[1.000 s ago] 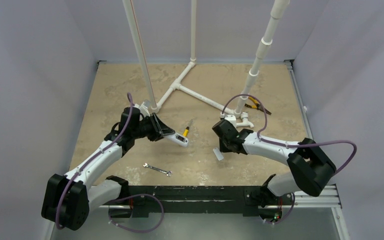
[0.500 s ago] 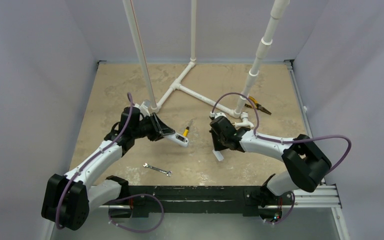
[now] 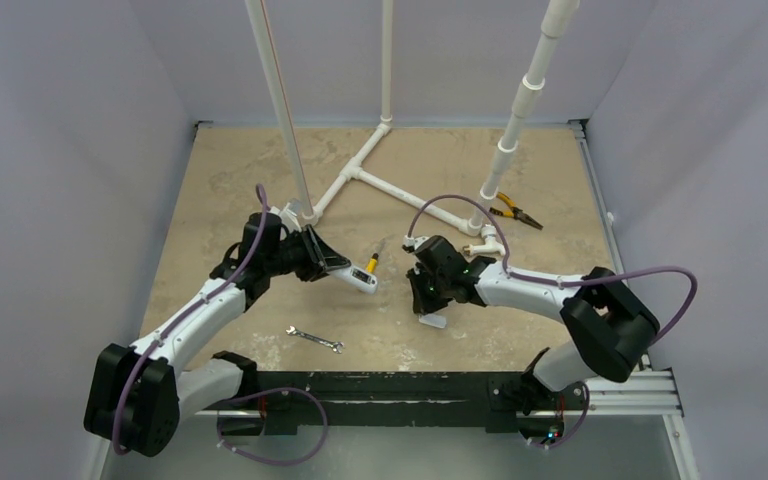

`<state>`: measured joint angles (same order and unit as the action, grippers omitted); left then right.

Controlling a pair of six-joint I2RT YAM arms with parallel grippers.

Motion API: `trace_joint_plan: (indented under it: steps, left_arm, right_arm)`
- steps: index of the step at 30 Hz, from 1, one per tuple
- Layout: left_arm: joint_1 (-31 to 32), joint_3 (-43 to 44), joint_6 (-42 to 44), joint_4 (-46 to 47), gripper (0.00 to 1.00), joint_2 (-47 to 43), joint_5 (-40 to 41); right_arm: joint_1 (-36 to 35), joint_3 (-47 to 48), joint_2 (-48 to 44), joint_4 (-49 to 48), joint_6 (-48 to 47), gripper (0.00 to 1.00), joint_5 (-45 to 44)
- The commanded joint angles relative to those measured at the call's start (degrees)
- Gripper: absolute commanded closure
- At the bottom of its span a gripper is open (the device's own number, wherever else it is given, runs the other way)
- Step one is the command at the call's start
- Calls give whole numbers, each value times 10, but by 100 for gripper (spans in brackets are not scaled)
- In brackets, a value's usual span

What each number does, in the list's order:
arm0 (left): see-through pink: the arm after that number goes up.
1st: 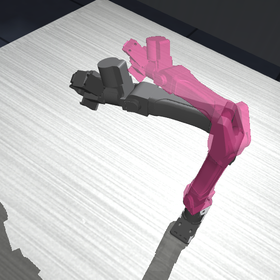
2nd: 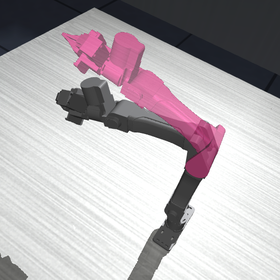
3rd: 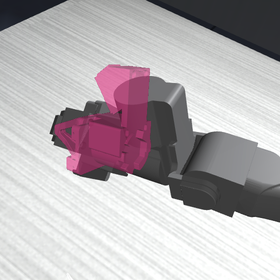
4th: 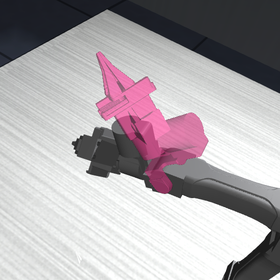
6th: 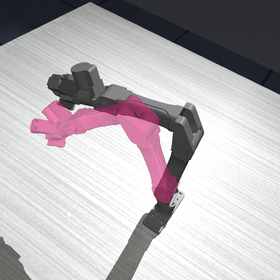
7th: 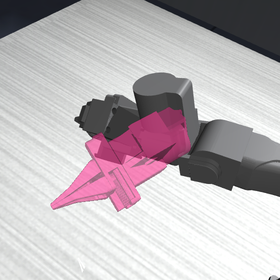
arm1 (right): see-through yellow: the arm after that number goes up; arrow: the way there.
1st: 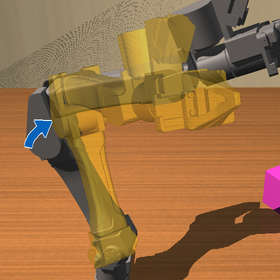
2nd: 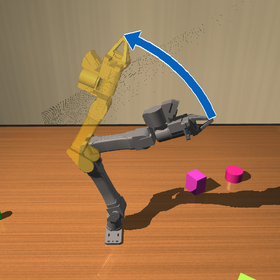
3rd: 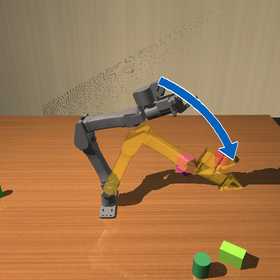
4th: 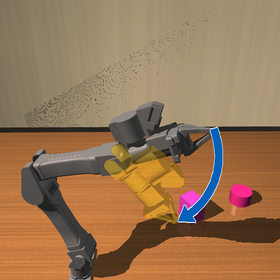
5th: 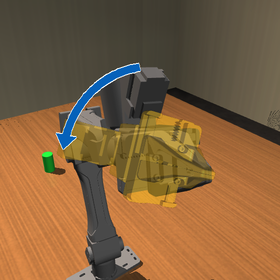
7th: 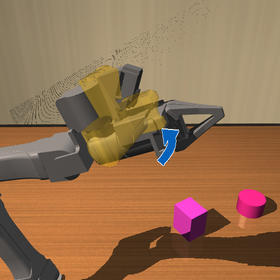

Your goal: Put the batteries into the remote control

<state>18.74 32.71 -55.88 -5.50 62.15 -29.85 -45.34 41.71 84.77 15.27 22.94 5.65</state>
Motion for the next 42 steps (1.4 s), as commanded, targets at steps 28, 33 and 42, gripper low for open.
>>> trace_joint_plan:
  steps: [28,33,42]
  left_arm:
    - [-5,19,11,29,100,-2,-14]
    - [-6,17,12,28,100,-3,-15]
    - [-5,20,12,26,100,-2,-15]
  right_arm:
    - [-49,-80,-152,210,210,100,-168]
    - [-50,-101,-136,145,247,100,-157]
    - [-49,-97,-129,120,284,100,-240]
